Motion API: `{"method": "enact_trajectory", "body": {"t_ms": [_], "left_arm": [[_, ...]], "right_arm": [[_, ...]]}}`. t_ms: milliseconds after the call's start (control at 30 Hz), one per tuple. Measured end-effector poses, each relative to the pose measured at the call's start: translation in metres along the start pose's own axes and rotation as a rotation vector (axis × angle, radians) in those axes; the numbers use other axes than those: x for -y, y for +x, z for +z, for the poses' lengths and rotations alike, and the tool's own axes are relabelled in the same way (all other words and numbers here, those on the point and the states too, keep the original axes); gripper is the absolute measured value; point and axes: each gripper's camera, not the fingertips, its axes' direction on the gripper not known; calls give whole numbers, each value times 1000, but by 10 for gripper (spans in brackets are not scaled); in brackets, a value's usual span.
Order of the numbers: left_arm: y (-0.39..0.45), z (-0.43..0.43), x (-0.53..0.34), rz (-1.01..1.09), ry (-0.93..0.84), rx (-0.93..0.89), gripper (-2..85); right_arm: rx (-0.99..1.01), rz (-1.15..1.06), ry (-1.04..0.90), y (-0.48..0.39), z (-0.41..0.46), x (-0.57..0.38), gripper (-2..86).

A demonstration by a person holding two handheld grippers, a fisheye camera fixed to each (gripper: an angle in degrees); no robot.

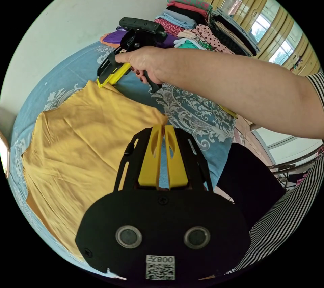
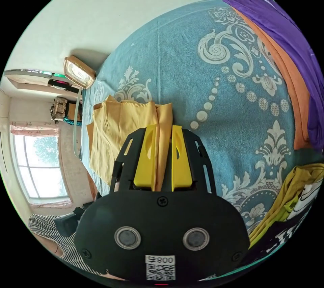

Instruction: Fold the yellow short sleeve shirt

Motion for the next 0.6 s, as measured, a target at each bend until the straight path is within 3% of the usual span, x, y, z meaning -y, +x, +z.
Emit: {"method": "enact_trajectory", "body": {"t_ms": [400,600], "left_arm": [[-23,-66,-27,-56,44,-52,10],[-53,-133,-59,-127,159,-118,11]], "right_arm": [[91,-26,-5,-19,19,1,13],[158,-27,53,-37,13,-5,10]]}}
